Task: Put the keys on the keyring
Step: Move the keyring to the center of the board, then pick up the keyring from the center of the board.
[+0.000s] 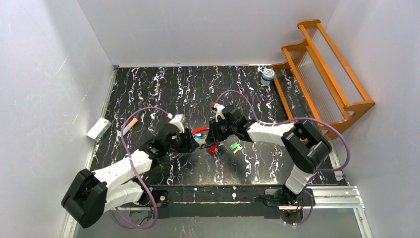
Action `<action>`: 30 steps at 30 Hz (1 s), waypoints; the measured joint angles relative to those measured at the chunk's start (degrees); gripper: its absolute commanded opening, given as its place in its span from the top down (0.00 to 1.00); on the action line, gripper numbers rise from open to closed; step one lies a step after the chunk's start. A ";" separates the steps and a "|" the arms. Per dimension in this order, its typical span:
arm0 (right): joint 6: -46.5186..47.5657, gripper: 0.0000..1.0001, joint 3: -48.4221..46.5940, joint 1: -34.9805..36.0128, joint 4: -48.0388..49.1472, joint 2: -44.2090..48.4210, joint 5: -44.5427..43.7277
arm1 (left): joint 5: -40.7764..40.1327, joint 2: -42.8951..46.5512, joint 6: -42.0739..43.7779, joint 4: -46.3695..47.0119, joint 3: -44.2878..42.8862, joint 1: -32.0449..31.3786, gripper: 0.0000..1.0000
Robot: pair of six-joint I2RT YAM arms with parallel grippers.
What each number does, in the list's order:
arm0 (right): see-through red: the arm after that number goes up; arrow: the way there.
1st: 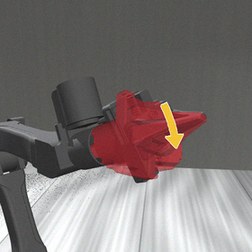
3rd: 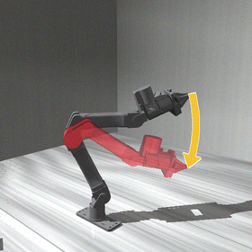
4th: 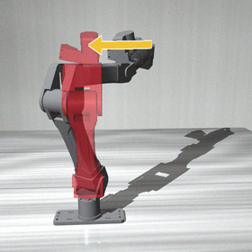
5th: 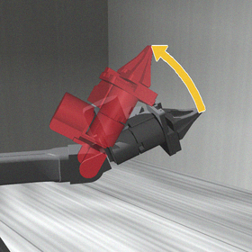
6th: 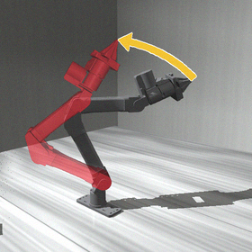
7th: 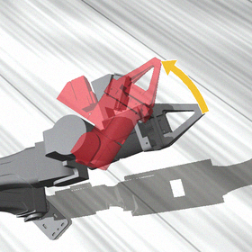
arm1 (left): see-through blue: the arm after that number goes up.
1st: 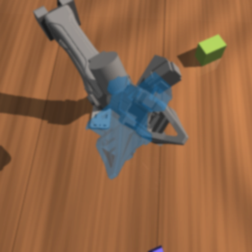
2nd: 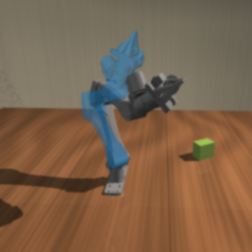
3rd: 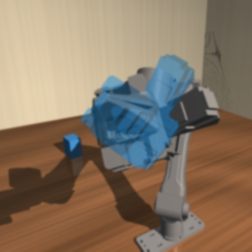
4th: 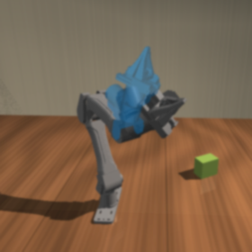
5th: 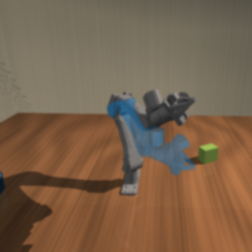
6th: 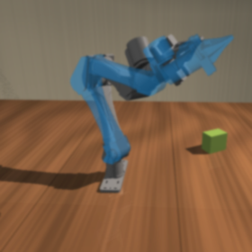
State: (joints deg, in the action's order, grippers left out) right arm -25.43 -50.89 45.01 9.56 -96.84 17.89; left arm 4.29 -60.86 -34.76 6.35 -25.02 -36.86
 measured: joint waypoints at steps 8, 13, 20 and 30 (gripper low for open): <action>-0.31 0.60 -0.96 0.63 -0.11 -2.91 2.19 | 0.02 0.11 -0.02 0.00 0.02 0.00 0.57; -0.17 0.63 -1.64 1.01 -0.33 -3.19 2.21 | 0.02 0.11 -0.02 0.00 0.02 0.00 0.57; 0.28 0.68 -1.92 1.62 -0.63 -3.45 1.66 | 0.04 0.11 -0.02 0.02 0.02 0.00 0.57; 1.03 0.62 -1.95 3.43 -1.31 -3.45 0.59 | 0.09 0.11 -0.04 0.02 0.22 0.00 0.58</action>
State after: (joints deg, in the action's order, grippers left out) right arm -24.40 -52.84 48.45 8.25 -100.29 18.48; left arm 4.38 -60.75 -34.81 6.37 -24.80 -36.86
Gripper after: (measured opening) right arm 0.346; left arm 0.425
